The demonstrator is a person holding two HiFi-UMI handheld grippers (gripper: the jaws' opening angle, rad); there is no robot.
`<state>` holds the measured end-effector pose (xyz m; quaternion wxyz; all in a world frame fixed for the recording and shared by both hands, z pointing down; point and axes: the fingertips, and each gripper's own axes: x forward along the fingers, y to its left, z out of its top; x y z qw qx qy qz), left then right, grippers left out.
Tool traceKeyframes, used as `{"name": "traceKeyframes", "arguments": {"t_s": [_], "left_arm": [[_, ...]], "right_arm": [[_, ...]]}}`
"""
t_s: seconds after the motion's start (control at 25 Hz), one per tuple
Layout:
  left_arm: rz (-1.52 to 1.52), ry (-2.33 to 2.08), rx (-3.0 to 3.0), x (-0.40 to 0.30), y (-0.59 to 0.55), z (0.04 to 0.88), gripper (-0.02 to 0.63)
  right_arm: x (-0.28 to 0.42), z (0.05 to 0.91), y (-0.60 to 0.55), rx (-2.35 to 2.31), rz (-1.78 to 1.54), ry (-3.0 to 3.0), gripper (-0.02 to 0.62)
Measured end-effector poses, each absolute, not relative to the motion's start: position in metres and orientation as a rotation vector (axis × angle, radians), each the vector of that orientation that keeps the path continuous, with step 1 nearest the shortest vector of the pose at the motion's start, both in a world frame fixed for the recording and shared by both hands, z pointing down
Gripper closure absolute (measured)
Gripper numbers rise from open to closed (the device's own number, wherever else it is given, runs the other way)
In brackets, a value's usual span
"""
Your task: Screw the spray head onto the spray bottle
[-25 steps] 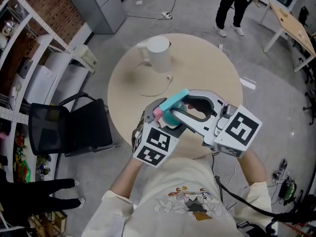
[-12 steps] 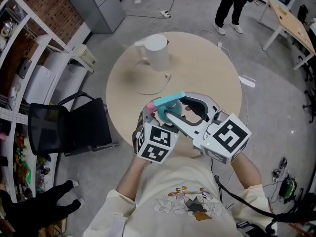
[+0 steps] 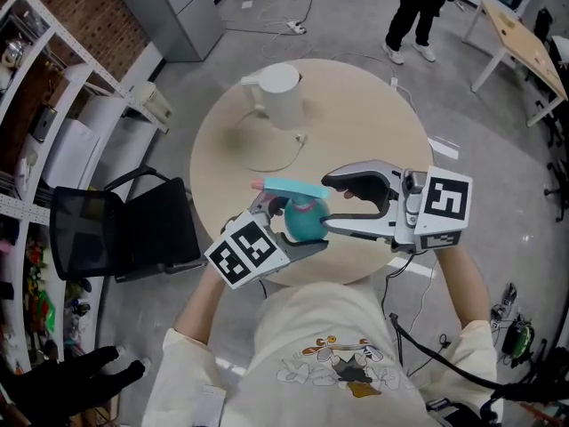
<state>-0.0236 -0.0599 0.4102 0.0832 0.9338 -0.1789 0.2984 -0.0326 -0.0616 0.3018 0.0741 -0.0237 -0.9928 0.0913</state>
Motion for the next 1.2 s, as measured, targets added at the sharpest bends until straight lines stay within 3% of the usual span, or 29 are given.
{"name": "traceKeyframes", "arguments": {"t_s": [0.44,0.72,0.84,1.2], "left_arm": [[0.945,0.326,2.91,-0.006,0.014,0.382,0.19],[1.019,0.652,2.864,0.001,0.043,0.374,0.19],[0.984,0.663,2.87,0.003,0.042,0.366,0.19],[0.966,0.295,2.854,0.003,0.009,0.383,0.19]], "right_arm": [[-0.028,0.259,-0.003,-0.882,0.337,-2.929,0.374],[-0.031,0.25,0.023,-1.109,0.262,-2.833,0.378],[-0.036,0.244,0.023,-1.105,0.247,-2.829,0.443],[-0.04,0.263,-0.007,-0.784,0.199,-2.893,0.449]]}}
